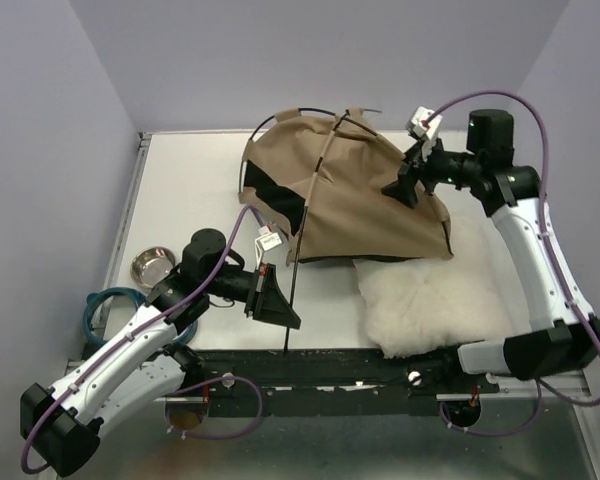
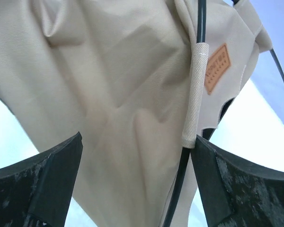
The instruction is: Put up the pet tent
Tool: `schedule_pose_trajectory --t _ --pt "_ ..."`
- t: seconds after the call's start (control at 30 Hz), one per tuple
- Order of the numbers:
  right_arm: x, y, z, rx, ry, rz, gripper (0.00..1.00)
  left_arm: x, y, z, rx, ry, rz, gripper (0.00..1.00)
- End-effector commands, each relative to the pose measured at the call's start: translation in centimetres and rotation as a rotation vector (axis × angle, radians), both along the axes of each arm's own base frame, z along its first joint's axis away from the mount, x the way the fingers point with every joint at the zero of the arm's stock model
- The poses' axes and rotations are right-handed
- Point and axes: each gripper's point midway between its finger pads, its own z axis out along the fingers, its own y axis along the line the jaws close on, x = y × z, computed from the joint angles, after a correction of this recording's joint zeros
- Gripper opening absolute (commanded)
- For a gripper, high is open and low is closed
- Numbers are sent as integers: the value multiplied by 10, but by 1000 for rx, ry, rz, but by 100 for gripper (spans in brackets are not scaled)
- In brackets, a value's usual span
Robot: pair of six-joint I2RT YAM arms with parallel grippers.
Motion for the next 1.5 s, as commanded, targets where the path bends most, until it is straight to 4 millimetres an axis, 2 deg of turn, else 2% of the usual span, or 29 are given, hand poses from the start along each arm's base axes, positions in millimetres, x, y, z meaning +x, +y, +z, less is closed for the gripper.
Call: schedule_pose_trajectory --t 0.0,0.1,0.17,0.27,0.33,0.47,0.6,0.73,0.8,0.87,1.0,1.07,1.1,1.2,1.27,1.43,1.47 --pt "-22 -20 26 9 -169 -84 100 21 -13 31 -69 -51 72 0" --pt "-62 -7 31 73 -295 45 100 26 -18 40 -95 -67 67 0" --pt "-65 -5 24 75 -333 40 100 28 -20 41 -96 -65 63 0" --pt "-40 -16 10 36 -285 -65 100 29 -21 43 -99 -73 56 0" --pt "-28 -17 8 19 -292 -60 100 25 -20 44 -105 -90 40 0" --pt "13 -17 31 31 -327 -106 100 13 -11 36 -81 -158 18 0" --pt "48 -41 60 28 -300 -203 100 9 3 18 -19 -184 72 0" --pt "56 -62 83 19 -326 -258 100 8 14 13 13 -202 113 0" --pt "46 -64 86 15 -335 -241 100 9 16 15 19 -196 130 0" --pt "20 -55 91 14 -352 -161 100 14 16 18 22 -195 157 0" --pt "-66 -8 94 84 -319 83 100 29 8 27 -2 -171 192 0" --pt "-98 10 82 87 -323 157 100 32 4 34 -25 -160 186 0" --pt "-109 15 69 76 -328 185 100 35 2 36 -33 -160 186 0" --pt "-119 25 31 50 -373 237 99 39 -2 44 -49 -151 177 0" --pt "-122 38 15 67 -457 287 99 41 -5 47 -52 -142 174 0" --pt "-115 82 -8 56 -661 308 99 46 -9 50 -58 -133 168 0" --pt "-114 93 -2 59 -720 310 99 47 -10 50 -62 -134 168 0"
